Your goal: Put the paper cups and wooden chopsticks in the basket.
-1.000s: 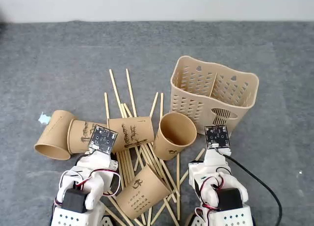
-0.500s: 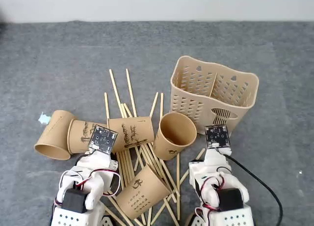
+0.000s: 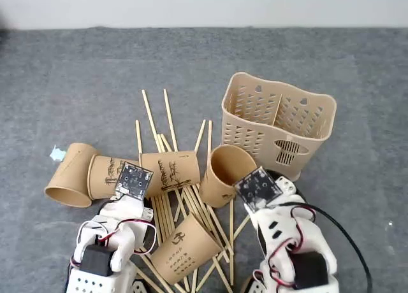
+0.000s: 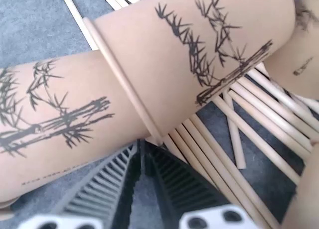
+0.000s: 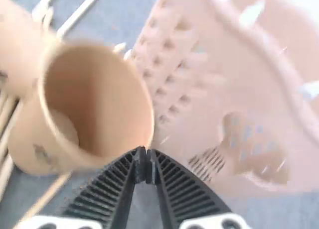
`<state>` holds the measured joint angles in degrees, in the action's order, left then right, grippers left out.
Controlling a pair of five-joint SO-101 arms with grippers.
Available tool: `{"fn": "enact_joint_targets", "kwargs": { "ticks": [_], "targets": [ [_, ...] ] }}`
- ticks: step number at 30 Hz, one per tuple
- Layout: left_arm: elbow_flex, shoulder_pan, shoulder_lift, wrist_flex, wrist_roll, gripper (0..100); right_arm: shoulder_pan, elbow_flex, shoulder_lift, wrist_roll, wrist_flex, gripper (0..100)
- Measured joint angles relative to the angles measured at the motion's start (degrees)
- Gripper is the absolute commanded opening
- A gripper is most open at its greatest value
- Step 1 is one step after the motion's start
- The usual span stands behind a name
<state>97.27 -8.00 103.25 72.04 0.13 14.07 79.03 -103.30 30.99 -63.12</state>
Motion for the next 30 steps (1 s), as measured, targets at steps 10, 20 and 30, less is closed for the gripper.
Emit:
{"fn": "enact_joint_targets", "kwargs": {
  "ticks": [10,20,30],
  "targets": [
    [0.00,0.00,0.00,0.00,0.00,1,8.26,-21.54,20.40,-3.25,-8.26,4.7],
    [0.00,0.00,0.00,0.00,0.00,1,16.44,-42.02,52.48,-8.88,-15.38,19.3],
    [0.00,0.00,0.00,0.00,0.00,1,20.57,-43.96,65.85,-13.54,-11.16,19.8]
  ]
}}
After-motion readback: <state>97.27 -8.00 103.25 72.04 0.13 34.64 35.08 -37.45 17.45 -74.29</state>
